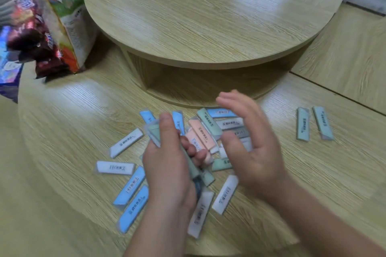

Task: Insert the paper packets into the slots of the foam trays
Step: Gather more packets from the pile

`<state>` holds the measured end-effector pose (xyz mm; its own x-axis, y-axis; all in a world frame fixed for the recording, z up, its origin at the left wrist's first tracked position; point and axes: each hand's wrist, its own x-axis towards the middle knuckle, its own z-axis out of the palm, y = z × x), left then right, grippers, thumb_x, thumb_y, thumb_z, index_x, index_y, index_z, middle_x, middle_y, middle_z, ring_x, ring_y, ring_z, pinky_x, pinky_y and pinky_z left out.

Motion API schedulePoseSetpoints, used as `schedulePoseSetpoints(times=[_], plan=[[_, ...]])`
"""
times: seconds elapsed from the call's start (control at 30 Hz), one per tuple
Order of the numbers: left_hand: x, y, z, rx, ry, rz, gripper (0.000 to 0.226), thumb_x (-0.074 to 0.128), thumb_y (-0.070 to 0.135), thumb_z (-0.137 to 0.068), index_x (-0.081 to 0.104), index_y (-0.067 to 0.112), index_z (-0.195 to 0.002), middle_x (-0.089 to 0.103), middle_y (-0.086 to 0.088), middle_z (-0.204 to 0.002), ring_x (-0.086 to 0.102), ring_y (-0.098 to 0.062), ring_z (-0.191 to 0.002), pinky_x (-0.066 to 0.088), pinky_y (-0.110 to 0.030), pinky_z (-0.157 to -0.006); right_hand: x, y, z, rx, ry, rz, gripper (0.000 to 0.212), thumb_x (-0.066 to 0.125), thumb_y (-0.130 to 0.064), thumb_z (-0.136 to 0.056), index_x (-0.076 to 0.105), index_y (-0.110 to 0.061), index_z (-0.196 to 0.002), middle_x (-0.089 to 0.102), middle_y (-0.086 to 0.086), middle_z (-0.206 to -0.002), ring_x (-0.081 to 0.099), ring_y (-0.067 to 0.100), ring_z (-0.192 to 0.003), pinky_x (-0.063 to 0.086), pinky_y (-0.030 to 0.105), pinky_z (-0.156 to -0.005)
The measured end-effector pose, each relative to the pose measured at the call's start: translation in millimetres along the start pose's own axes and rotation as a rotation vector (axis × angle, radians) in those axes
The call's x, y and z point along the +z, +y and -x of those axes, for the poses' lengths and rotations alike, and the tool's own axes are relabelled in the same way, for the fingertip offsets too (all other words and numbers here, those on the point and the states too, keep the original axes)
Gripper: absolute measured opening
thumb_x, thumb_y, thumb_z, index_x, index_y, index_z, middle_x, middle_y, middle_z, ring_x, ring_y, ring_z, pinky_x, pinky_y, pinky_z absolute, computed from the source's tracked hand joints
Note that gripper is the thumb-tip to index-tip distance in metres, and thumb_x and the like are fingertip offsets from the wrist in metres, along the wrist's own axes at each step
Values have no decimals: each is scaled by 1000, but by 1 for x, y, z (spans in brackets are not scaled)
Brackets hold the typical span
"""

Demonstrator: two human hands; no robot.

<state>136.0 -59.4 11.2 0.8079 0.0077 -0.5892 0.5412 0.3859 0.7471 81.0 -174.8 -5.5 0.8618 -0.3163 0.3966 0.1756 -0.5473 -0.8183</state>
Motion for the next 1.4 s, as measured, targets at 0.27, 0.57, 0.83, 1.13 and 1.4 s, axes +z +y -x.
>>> schedulePoseSetpoints(times=[0.27,0.57,0.83,1.13,1.4], plan=[[-48,20,-11,-26,-205,-377,28,81,21,-76,54,18,-80,46,0,-55,38,-11,-42,34,-22,-37,-33,60,-16,-148,-729,832,118,36,-98,-66,14,-26,-157,22,5,-158,20,26,-145,20,48,-119],[-69,-8,34,-6,-189,-752,25,83,45,-57,65,31,-67,55,3,-45,46,-12,-36,38,-25,-46,-23,64,-15,-73,-643,793,114,38,-96,-66,20,-27,-155,31,-1,-148,30,22,-135,29,41,-112],[-48,-33,33,-161,-327,-562,13,68,32,-66,71,20,-70,69,-20,-66,45,-19,-37,35,-21,-40,-17,60,-24,6,-540,765,94,46,-83,-72,39,-25,-146,42,-3,-129,37,17,-120,30,34,-100],[-32,-36,25,-193,-326,-350,12,63,7,-91,67,10,-102,75,-17,-89,69,-22,-63,54,-26,-50,-11,55,-18,95,-480,816,82,42,-76,-76,50,-22,-138,50,-1,-115,44,21,-106,32,34,-90],[-19,-37,15,-185,-302,-238,9,57,0,-92,65,4,-92,73,-18,-83,74,-27,-73,62,-36,-65,-5,53,-11,-48,-322,829,49,49,-56,-86,66,-15,-107,63,4,-89,58,27,-79,42,34,-64]])
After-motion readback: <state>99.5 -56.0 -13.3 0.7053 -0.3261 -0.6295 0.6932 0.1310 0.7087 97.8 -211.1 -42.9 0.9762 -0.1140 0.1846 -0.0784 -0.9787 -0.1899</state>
